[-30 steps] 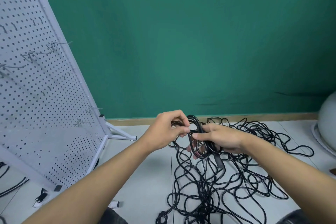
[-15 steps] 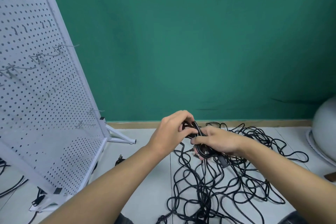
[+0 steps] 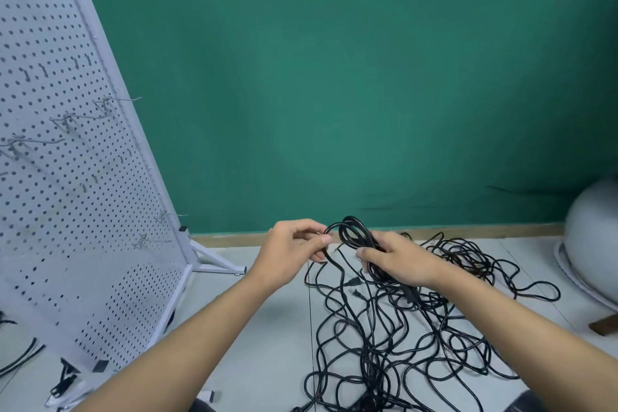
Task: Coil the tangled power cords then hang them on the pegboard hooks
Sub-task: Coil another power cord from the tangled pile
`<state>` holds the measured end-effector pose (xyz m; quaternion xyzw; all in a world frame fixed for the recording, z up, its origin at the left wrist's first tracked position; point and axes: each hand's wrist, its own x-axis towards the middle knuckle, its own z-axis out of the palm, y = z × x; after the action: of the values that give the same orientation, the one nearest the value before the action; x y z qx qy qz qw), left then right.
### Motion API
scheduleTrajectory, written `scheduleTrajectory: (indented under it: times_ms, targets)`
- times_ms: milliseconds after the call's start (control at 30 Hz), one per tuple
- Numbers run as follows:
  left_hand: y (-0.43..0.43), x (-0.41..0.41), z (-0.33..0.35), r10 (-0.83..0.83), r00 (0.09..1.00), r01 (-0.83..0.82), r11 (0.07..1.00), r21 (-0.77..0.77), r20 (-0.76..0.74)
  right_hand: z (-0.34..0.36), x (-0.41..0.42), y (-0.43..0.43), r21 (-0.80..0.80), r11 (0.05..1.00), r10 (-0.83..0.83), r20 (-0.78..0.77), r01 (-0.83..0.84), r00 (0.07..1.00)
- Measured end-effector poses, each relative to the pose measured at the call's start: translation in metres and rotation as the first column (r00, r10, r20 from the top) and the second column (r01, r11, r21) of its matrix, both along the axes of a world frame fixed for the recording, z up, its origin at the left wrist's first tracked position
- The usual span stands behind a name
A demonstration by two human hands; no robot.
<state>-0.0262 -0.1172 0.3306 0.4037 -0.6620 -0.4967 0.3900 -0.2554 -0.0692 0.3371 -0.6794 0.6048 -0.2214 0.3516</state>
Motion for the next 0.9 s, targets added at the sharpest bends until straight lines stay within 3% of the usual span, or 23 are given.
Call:
scheduleTrajectory:
  times_ms: [200, 533, 667, 767, 900]
  targets:
    - [-0.006, -0.012, -0.002, 0.113, 0.985, -0.095, 0.987, 0.132, -0.133, -0.015, 0.011, -0.004, -0.089, 0.996, 0.014, 0.115, -0.004, 0.993]
    - [-0.009, -0.039, -0.012, 0.141, 0.952, -0.067, 0.962, 0.265, -0.271, -0.018, -0.001, -0.015, -0.032, 0.999, 0.032, 0.030, -0.031, 0.999]
    - [-0.016, -0.039, -0.020, 0.103, 0.987, -0.072, 0.970, 0.230, -0.125, -0.014, -0.001, -0.022, -0.033, 0.999, -0.019, 0.245, 0.028, 0.969]
    - [-0.020, -0.036, -0.031, -0.048, 0.997, 0.030, 0.961, 0.275, 0.062, -0.010, 0.001, -0.024, -0.031, 0.995, -0.075, 0.361, 0.093, 0.930]
    - [-0.015, -0.038, -0.049, -0.297, 0.908, 0.221, 0.938, 0.266, 0.296, -0.012, -0.001, -0.028, -0.018, 0.979, -0.164, 0.529, 0.204, 0.833]
